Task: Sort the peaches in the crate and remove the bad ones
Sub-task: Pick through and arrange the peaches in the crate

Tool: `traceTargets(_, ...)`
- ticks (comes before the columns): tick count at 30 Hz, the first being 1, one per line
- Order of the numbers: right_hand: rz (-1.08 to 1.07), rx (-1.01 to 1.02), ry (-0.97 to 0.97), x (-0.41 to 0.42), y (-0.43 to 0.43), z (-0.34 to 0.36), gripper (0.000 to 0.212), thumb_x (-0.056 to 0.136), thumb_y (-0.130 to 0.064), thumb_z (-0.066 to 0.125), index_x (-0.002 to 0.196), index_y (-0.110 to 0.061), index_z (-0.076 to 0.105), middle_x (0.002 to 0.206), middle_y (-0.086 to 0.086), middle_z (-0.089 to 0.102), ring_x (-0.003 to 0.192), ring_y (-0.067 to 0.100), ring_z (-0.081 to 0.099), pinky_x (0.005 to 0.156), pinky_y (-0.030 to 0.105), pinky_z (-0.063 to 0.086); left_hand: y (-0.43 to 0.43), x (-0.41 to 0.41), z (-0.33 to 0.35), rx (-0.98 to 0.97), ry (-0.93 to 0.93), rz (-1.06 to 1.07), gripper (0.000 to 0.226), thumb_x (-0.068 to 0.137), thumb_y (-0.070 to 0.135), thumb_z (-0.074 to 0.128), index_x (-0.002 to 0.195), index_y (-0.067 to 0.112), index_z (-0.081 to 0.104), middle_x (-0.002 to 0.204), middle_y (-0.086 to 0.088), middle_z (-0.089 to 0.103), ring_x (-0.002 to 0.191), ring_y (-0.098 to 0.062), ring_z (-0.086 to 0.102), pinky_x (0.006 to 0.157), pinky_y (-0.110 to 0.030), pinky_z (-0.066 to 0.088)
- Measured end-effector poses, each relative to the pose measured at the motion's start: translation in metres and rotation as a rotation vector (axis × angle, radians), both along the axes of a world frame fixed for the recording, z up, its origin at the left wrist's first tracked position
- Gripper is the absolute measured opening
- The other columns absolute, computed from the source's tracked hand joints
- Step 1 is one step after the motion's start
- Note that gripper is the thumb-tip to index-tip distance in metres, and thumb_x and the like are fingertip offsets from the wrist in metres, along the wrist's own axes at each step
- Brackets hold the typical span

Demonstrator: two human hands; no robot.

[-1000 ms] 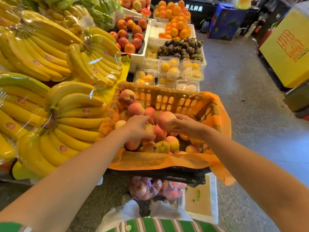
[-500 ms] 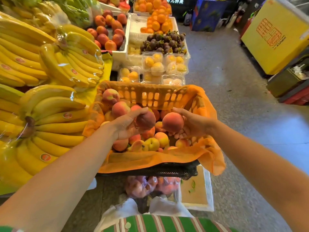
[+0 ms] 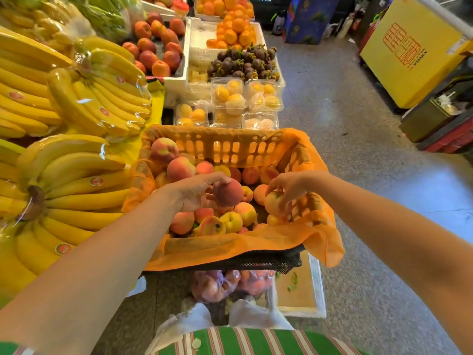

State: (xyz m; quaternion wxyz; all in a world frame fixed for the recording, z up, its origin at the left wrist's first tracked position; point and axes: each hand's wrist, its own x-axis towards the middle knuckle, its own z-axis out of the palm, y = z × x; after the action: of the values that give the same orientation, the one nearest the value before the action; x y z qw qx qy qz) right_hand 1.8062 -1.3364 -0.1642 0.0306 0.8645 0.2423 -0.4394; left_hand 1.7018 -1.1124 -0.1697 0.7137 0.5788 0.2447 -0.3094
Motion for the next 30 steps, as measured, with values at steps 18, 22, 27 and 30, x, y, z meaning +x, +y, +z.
traceTargets(18, 0.106, 0.148, -0.069, -0.001, 0.012, -0.053, 0.054, 0.084, -0.02, 0.071, 0.135, -0.023, 0.052, 0.13, 0.0, 0.047, 0.116, 0.02, 0.05, 0.087, 0.029, 0.048, 0.013, 0.017, -0.016, -0.033, -0.013, -0.03, 0.04, 0.085, 0.024, 0.068, 0.121, 0.016, 0.053, 0.128, -0.016, 0.052, 0.109, -0.033, 0.062, 0.088, -0.04, 0.056)
traceTargets(22, -0.282, 0.562, 0.153, 0.005, 0.013, -0.026, 0.051, 0.089, -0.032, 0.066, 0.137, -0.024, 0.051, 0.134, -0.006, 0.053, 0.122, 0.014, 0.053, 0.096, 0.026, 0.047, 0.004, 0.022, -0.015, -0.028, -0.031, -0.003, 0.036, 0.085, 0.023, 0.067, 0.118, 0.016, 0.053, 0.122, -0.016, 0.051, 0.107, -0.033, 0.061, 0.085, -0.04, 0.058)
traceTargets(27, -0.437, 0.757, 0.339, -0.002, 0.024, -0.004, 0.049, 0.085, -0.035, 0.068, 0.131, -0.028, 0.054, 0.128, -0.004, 0.057, 0.115, 0.012, 0.058, 0.092, 0.03, 0.053, -0.015, 0.033, -0.008, -0.062, -0.065, -0.049, 0.036, 0.088, 0.027, 0.067, 0.119, 0.011, 0.059, 0.117, -0.016, 0.063, 0.098, -0.029, 0.069, 0.077, -0.034, 0.059)
traceTargets(30, -0.421, 0.737, 0.279, 0.002, 0.022, -0.005, 0.047, 0.084, -0.03, 0.072, 0.127, -0.023, 0.055, 0.125, -0.002, 0.055, 0.114, 0.012, 0.056, 0.087, 0.025, 0.053, -0.021, 0.037, -0.007, -0.01, -0.114, -0.099, 0.037, 0.091, 0.03, 0.063, 0.118, 0.003, 0.06, 0.109, -0.017, 0.069, 0.093, -0.027, 0.071, 0.075, -0.031, 0.06)
